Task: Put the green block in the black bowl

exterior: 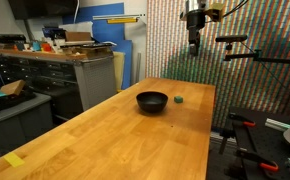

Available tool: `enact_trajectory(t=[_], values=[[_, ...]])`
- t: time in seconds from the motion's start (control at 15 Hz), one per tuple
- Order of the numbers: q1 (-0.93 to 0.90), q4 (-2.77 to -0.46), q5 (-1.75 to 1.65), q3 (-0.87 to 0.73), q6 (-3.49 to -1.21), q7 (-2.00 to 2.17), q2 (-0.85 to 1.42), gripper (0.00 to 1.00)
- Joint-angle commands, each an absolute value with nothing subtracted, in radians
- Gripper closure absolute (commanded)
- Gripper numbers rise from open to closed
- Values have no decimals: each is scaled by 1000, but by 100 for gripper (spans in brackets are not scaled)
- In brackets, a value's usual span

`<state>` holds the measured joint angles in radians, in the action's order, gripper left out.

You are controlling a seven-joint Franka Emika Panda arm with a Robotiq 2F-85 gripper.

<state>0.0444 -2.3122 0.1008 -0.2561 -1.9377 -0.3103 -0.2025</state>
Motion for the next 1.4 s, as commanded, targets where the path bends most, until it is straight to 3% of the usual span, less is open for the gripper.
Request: enact_trajectory(t=[0.0,0.67,1.33], values=[[78,-2339,126,-226,-2010,-267,-187,0],[130,-2469,68,-192,-2430,74,-131,0],[131,-2499,57,-176,-2657,269,44,0]])
